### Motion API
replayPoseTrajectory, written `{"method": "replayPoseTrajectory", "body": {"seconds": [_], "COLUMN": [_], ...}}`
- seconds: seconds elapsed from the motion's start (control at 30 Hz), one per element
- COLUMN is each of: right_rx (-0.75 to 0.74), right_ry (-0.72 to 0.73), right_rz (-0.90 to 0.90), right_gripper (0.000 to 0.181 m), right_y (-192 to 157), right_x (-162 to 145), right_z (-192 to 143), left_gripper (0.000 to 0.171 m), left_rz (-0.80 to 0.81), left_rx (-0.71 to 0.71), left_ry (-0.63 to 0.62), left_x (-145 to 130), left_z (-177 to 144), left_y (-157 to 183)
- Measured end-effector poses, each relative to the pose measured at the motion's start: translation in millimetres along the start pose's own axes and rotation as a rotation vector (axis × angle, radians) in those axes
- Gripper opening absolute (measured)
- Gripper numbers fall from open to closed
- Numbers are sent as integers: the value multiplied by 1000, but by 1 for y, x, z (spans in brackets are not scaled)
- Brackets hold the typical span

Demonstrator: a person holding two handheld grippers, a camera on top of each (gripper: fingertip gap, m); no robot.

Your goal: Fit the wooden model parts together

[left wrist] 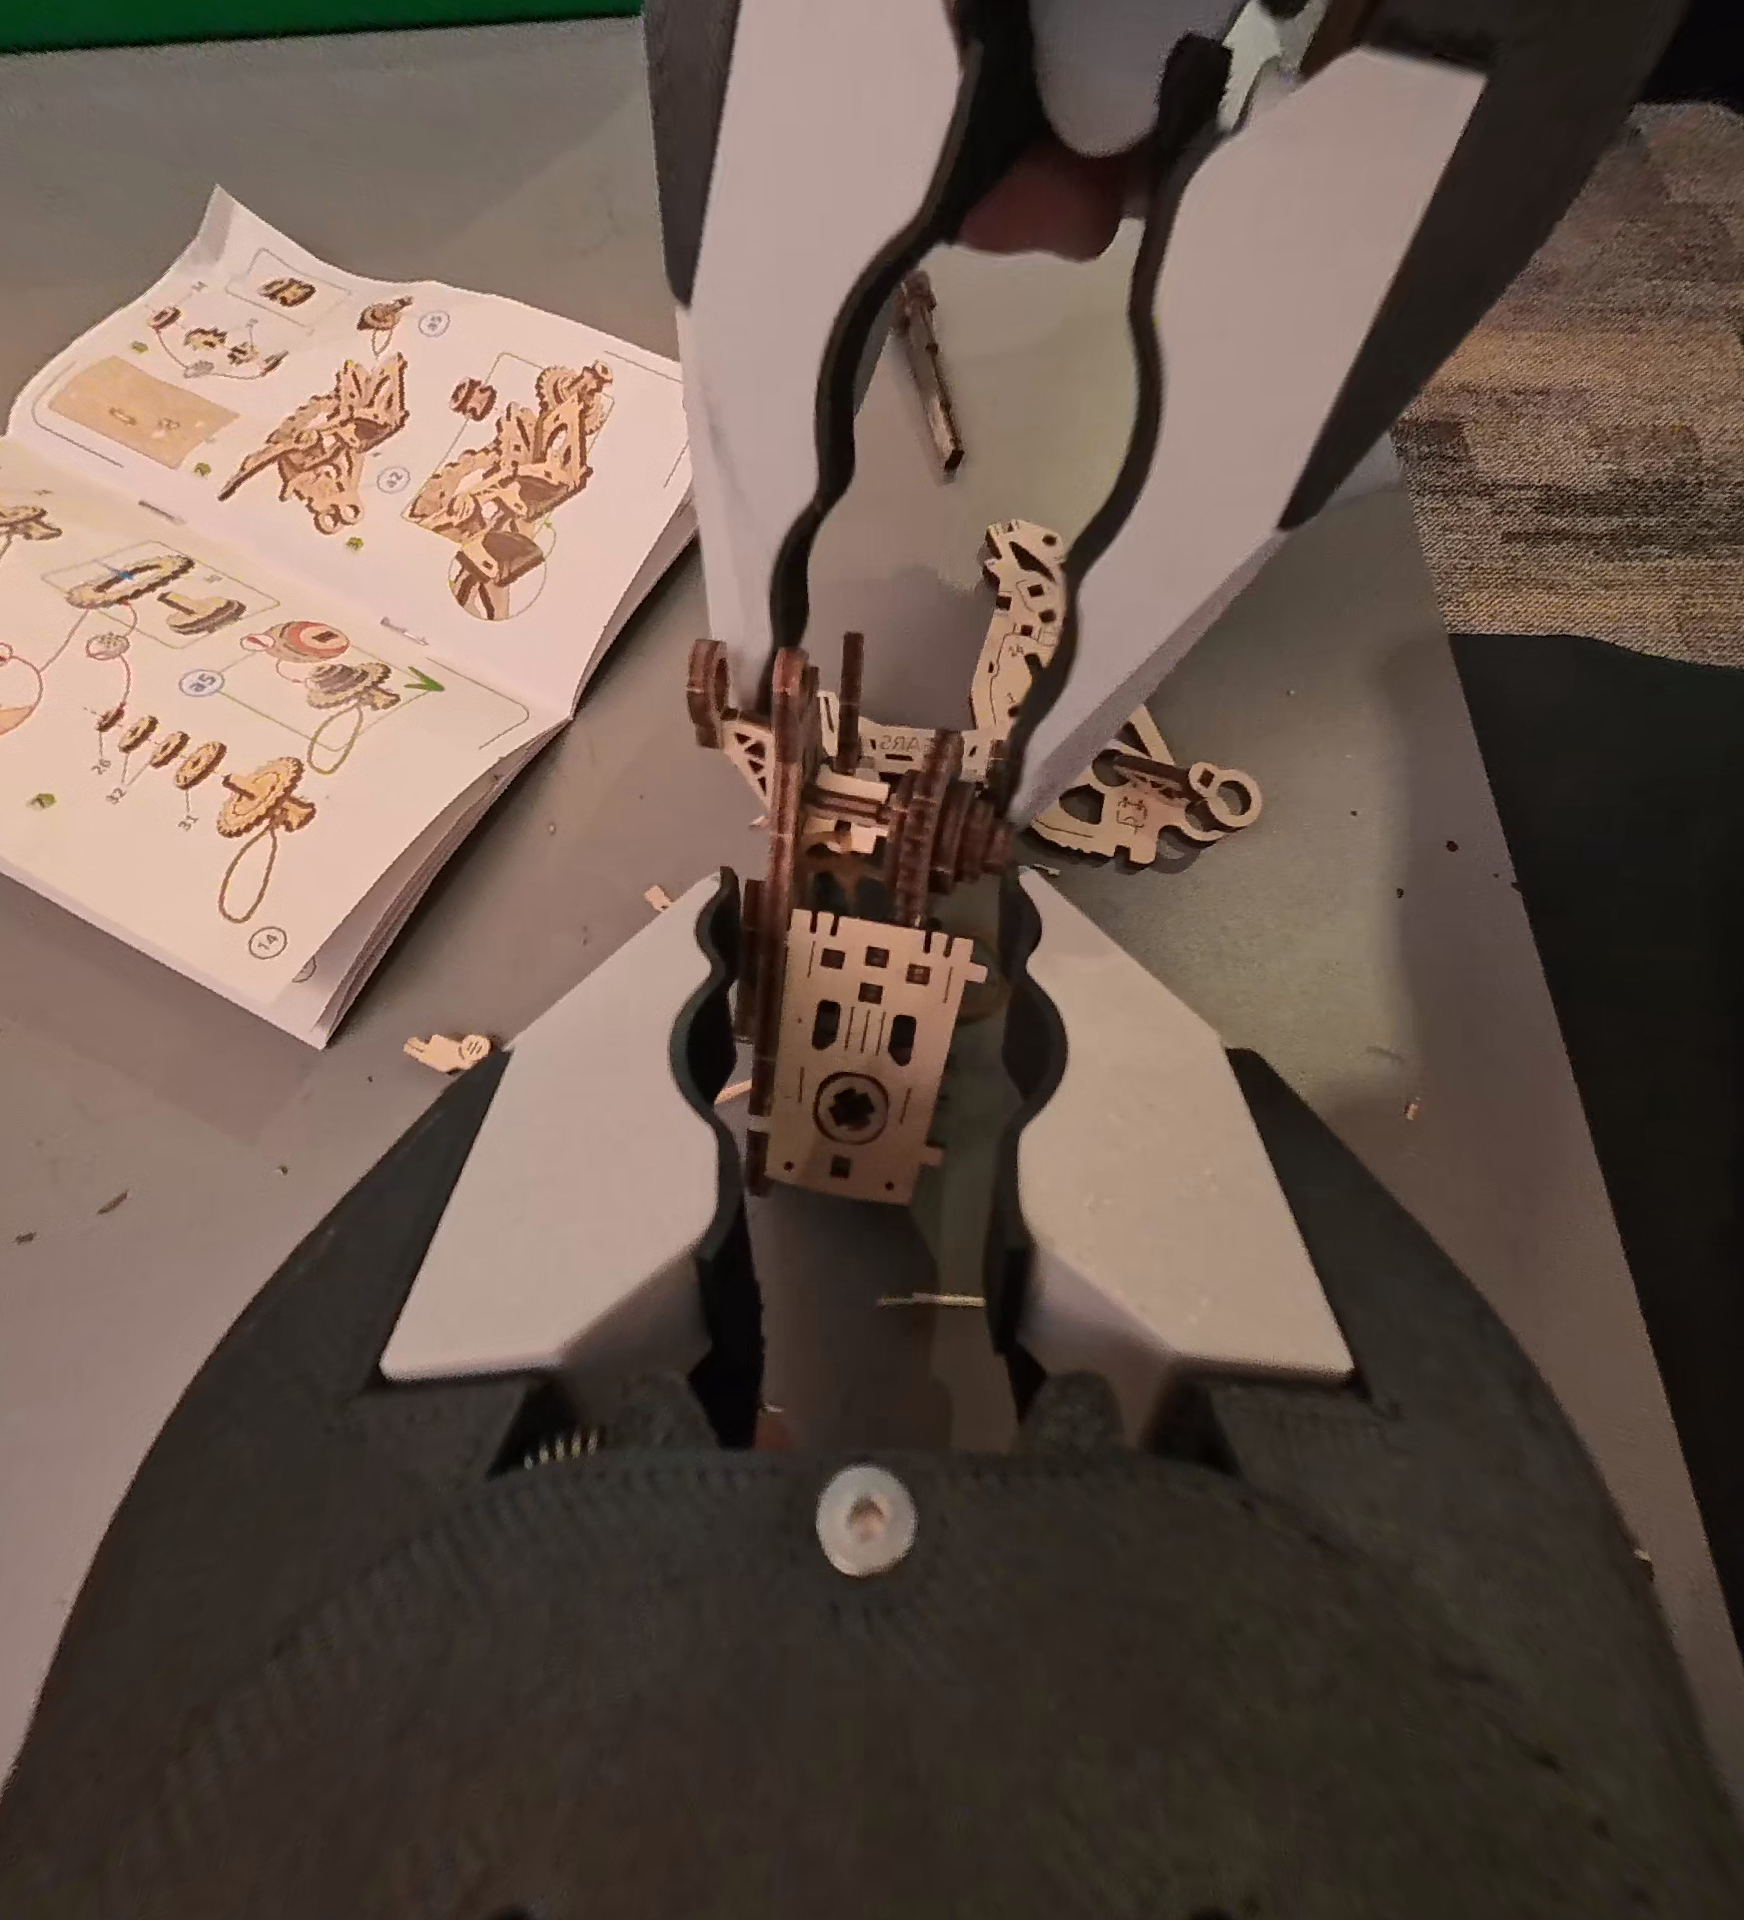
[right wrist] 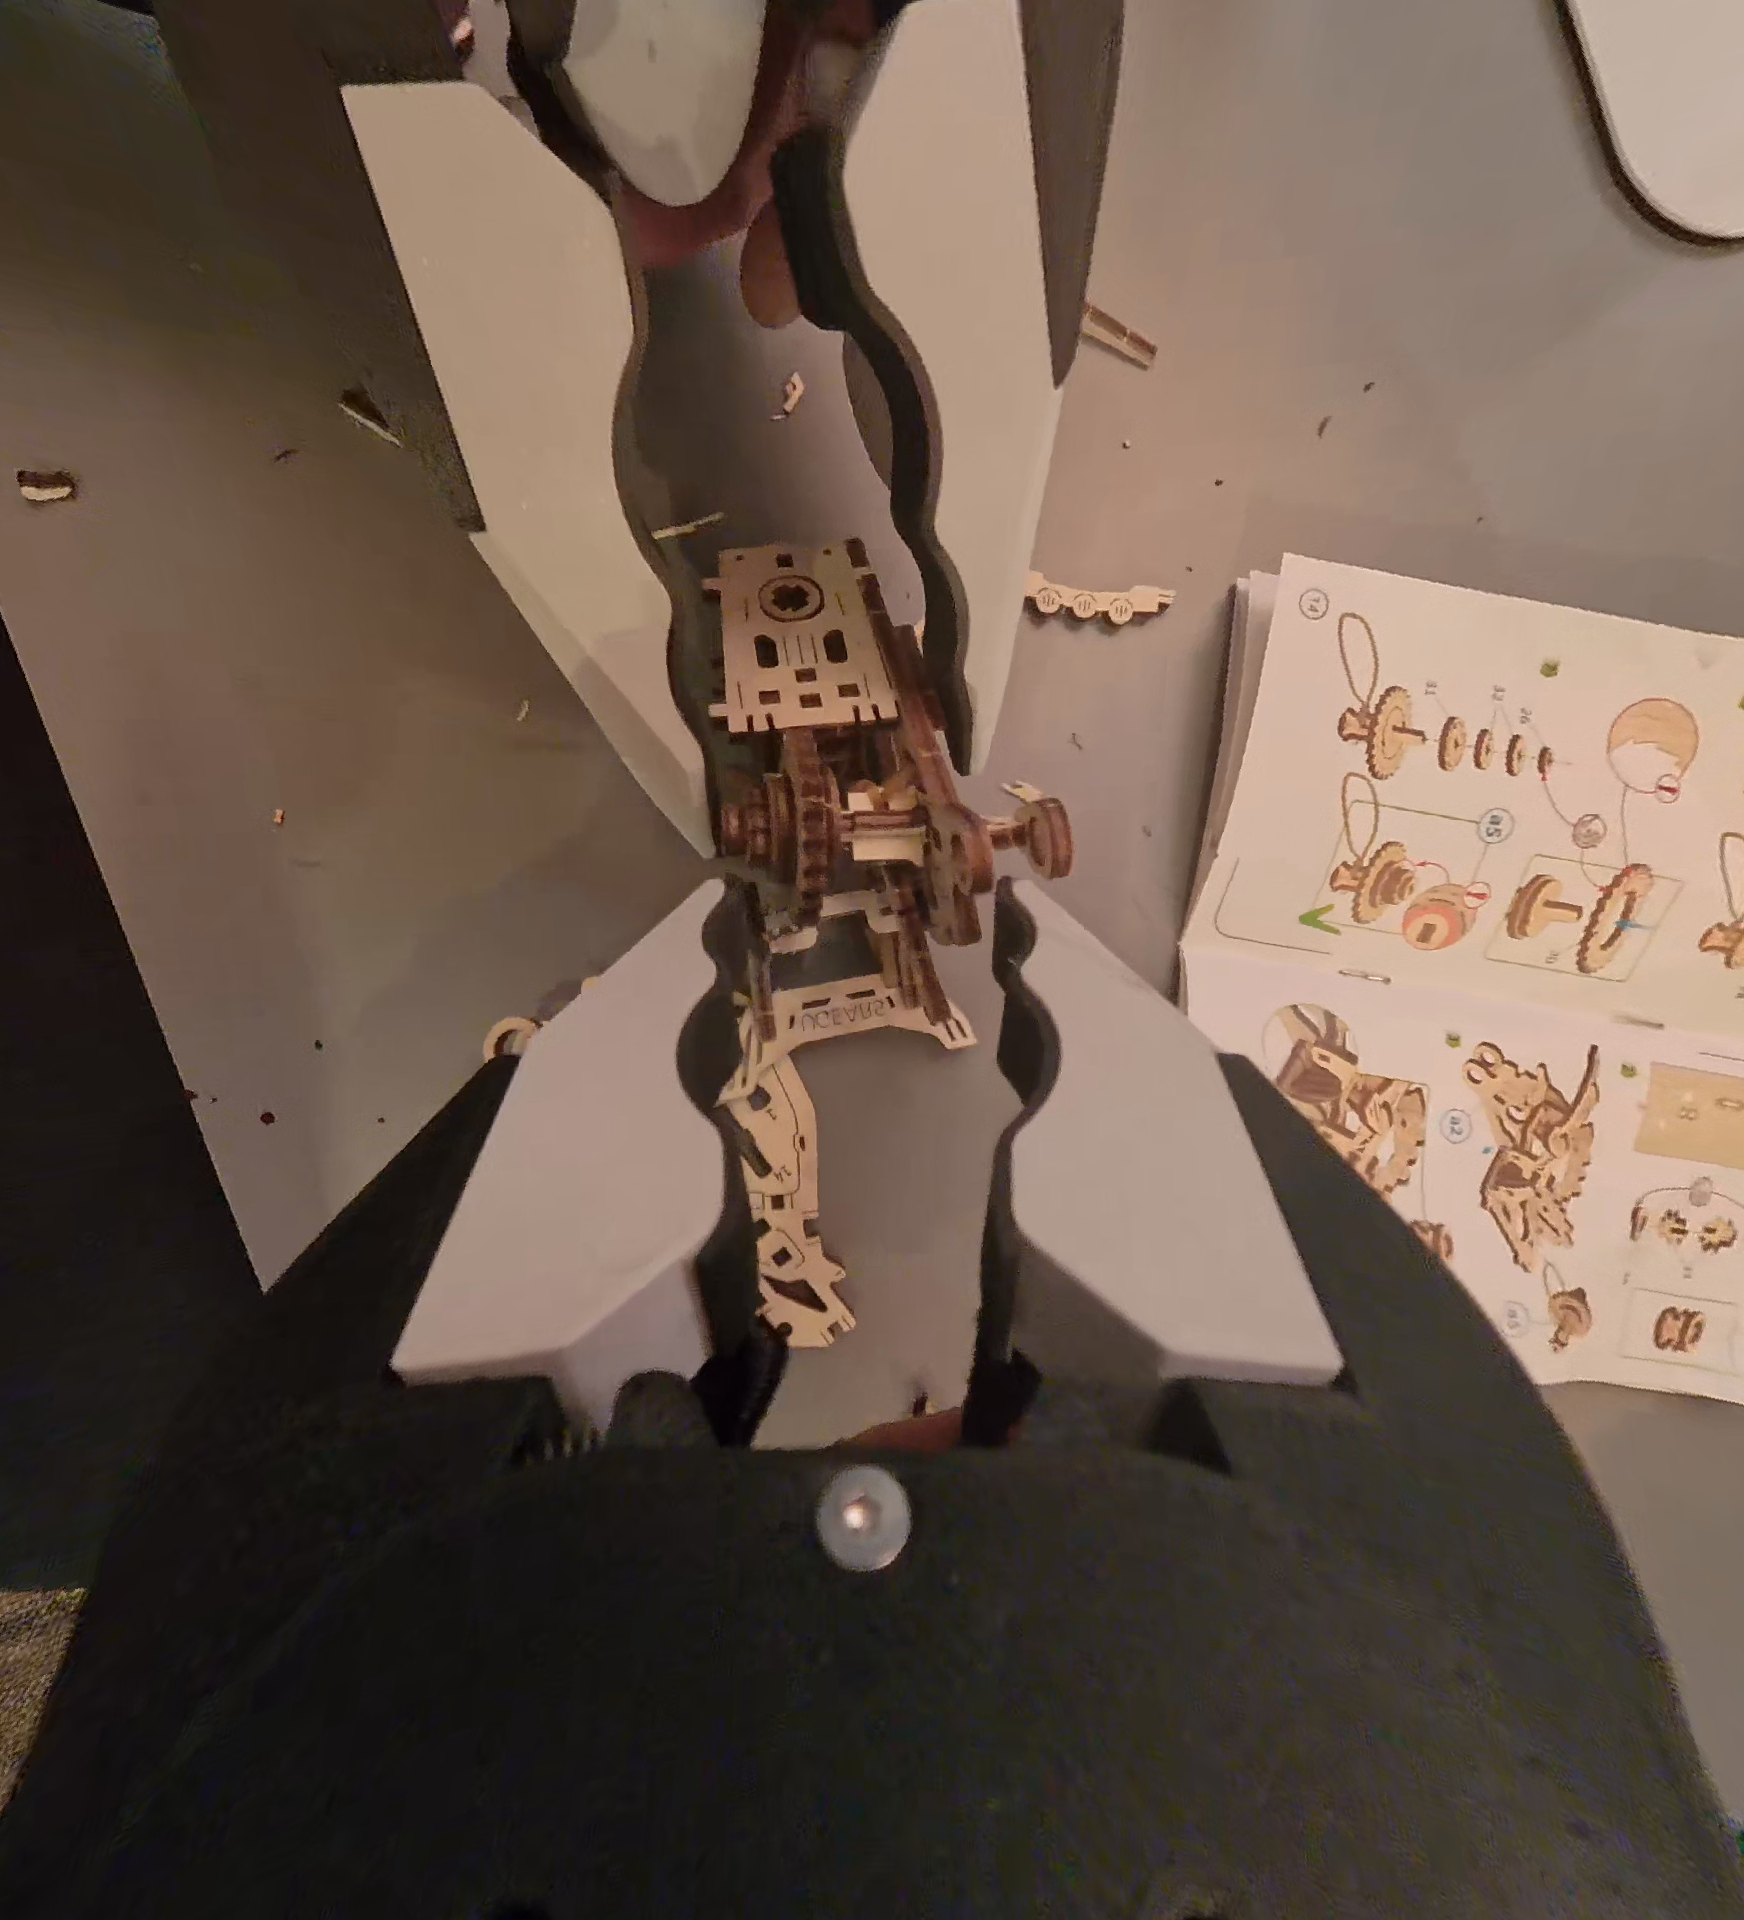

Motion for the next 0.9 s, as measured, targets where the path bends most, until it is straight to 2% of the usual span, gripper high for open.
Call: {"method": "replayPoseTrajectory", "body": {"seconds": [0.07,0.2,0.33,0.43,0.57,0.9], "right_rx": [5,51,47,76,16,48], "right_ry": [-7,16,34,14,11,57], "right_rz": [-2,31,32,76,-1,20], "right_gripper": [37,35,35,43,35,32], "right_y": [1,4,3,4,2,5], "right_x": [0,-2,-4,-4,-4,-8], "right_z": [4,5,5,4,5,5], "left_gripper": [48,49,48,47,47,51], "left_rz": [17,17,32,42,46,35], "left_rx": [8,16,14,14,19,18], "left_ry": [-9,-7,-15,-28,-31,-23], "left_x": [0,0,1,2,2,3], "left_z": [0,-1,-1,0,0,1], "left_y": [1,0,1,2,1,-1]}}
Point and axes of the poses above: each gripper's, where its closed fingertips meet, z out along the fingers, x out of its top, y = z × x across the jaws, the point moved 9 cm from there along -z, back along the fingers, and after that the axes turned 15 degrees about z, right-handed, at the moved point
